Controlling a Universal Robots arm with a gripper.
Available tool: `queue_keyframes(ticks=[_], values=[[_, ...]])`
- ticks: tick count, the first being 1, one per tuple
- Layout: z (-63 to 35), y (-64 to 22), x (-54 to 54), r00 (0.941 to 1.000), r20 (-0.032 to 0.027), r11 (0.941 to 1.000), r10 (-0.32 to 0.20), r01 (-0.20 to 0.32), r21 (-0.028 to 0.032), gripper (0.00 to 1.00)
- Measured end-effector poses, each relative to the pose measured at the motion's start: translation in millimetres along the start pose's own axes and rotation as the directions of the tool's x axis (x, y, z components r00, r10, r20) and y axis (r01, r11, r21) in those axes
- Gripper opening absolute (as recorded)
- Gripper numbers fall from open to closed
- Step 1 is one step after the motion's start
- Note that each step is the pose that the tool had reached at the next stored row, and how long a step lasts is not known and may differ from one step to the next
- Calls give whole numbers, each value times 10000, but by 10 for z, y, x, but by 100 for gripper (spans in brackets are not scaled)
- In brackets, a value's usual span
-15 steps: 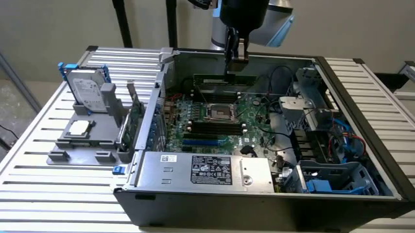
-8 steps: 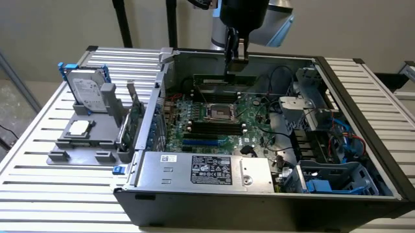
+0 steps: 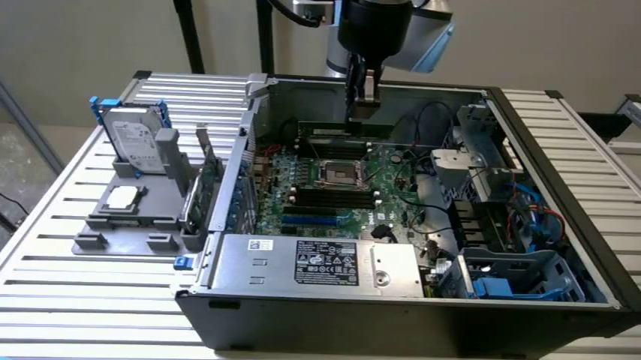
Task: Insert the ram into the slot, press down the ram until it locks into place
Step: 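Insert the ram into the slot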
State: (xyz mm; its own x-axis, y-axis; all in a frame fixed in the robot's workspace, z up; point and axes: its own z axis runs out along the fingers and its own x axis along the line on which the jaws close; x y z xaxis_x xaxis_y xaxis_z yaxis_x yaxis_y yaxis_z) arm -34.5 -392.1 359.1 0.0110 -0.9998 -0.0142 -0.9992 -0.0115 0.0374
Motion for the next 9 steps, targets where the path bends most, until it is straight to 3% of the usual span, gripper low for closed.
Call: queue_keyframes(ticks=[3,9], values=[[54,5,1,10000,-35,10000,27,-27,5,13],[164,10,2,10000,-45,10000,68,-68,6,13]])
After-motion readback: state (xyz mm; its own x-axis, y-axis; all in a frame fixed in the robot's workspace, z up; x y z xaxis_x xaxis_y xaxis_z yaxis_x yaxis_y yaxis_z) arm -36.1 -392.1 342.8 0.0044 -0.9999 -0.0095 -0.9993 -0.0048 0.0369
